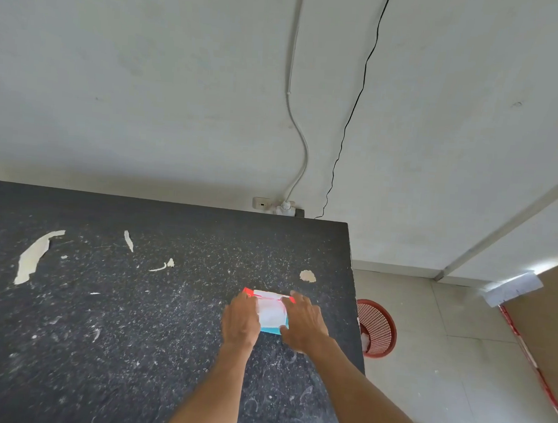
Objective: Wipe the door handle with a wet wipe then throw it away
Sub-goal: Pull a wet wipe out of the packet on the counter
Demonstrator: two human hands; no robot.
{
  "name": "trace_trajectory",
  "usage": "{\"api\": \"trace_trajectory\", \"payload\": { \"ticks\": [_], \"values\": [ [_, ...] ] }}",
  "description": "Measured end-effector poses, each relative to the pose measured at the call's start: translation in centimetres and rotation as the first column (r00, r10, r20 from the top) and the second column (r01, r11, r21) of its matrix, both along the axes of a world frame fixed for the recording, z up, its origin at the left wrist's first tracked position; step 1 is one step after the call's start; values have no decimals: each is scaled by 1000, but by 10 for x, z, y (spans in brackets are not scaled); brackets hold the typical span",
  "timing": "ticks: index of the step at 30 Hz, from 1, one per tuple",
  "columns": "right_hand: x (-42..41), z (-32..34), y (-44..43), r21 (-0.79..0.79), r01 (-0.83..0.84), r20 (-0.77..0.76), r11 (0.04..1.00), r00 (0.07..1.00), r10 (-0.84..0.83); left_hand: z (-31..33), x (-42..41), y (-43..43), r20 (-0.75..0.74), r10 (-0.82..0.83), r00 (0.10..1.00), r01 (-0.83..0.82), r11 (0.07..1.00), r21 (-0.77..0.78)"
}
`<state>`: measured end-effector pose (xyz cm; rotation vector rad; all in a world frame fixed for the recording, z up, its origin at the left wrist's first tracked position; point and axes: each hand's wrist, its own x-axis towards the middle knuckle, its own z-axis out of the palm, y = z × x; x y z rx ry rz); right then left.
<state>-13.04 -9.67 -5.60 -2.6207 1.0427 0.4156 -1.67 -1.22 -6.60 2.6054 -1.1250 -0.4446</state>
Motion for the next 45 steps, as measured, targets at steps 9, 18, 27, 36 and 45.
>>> {"api": "trace_trajectory", "payload": {
  "ticks": [9,18,27,36,45],
  "values": [
    [13,8,6,60,179,169,982,968,-187,16,10,4,-198,-33,980,-1,985,-171],
    [14,8,7,-18,260,266,965,932,-246,15,14,11,-229,-113,967,99,992,-74],
    [8,25,-5,24,468,473,883,773,-423,6,4,17,-121,-137,983,146,986,74],
    [10,36,-5,71,522,676,850,601,-426,9,5,19,-6,-176,984,176,984,17],
    [9,6,8,47,336,230,941,913,-337,2,9,19,134,-404,905,398,915,69]
  ]
}}
